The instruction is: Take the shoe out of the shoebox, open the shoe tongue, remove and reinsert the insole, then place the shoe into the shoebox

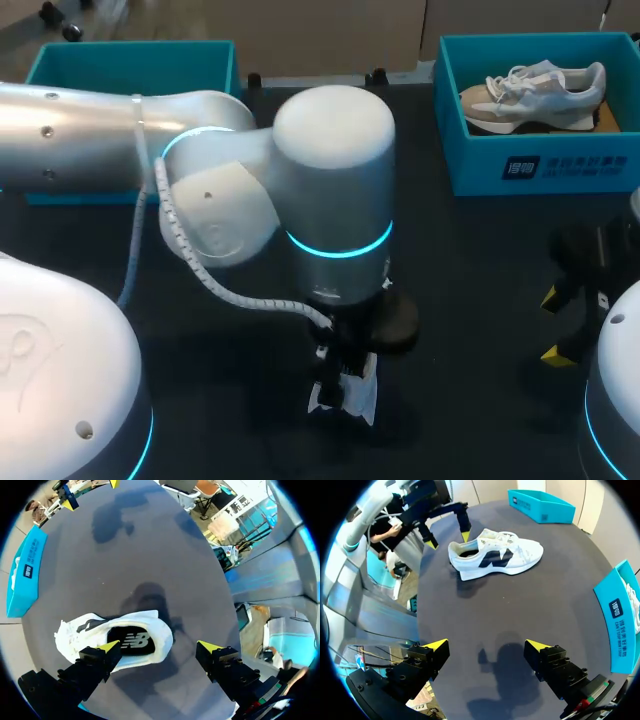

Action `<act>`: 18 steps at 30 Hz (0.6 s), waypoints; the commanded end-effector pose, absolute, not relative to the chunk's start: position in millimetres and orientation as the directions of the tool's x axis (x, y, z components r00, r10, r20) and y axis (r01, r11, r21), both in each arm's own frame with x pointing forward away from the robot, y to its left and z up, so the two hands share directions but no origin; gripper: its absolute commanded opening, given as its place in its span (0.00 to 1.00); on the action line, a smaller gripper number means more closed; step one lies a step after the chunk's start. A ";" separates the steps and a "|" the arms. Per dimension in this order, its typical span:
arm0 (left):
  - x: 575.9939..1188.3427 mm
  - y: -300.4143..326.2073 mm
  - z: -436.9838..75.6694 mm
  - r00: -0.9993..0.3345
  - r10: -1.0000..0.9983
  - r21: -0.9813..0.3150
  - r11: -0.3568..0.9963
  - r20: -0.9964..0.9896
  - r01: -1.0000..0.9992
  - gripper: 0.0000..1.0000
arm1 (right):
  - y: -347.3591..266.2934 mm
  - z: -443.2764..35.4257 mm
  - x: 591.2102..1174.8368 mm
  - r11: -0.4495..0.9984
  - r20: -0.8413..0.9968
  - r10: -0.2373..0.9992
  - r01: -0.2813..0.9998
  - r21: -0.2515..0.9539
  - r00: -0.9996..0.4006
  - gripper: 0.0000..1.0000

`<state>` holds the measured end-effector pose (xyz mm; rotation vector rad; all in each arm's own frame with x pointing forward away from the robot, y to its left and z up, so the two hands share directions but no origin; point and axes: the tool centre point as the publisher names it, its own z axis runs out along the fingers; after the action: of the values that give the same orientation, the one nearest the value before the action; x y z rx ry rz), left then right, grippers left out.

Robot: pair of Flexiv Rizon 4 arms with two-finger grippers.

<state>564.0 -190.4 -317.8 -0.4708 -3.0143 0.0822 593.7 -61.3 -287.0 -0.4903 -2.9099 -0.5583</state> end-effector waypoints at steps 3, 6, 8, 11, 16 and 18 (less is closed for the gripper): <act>559.0 -194.4 -336.0 -0.959 0.273 -0.052 0.962 0.075 0.270 1.00 | -61.3 -286.8 591.7 0.878 0.191 0.291 0.341 0.335 -0.938 1.00; 555.6 -194.4 -344.0 -0.966 0.247 -0.043 0.969 0.073 0.244 1.00 | -61.3 -286.8 591.7 0.878 0.191 0.291 0.341 0.335 -0.938 1.00; 553.5 -194.3 -348.2 -0.969 0.235 -0.046 0.971 0.074 0.233 1.00 | -61.3 -286.8 591.7 0.878 0.191 0.291 0.341 0.335 -0.938 1.00; 551.0 -192.5 -355.6 -0.974 0.215 -0.045 0.976 0.073 0.212 1.00 | -61.3 -286.8 591.7 0.878 0.191 0.291 0.341 0.335 -0.938 1.00; 549.0 -188.4 -369.1 -0.976 0.206 -0.056 0.978 0.071 0.202 1.00 | -61.3 -286.8 591.7 0.878 0.191 0.291 0.341 0.335 -0.938 1.00; 549.6 -188.2 -373.6 -0.977 0.203 -0.057 0.978 0.066 0.200 1.00 | -61.3 -286.8 591.7 0.878 0.191 0.291 0.341 0.335 -0.938 1.00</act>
<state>550.5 -189.9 -362.8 -0.3114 -3.0552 0.0588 593.7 -61.3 -287.0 -0.4903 -2.9099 -0.5583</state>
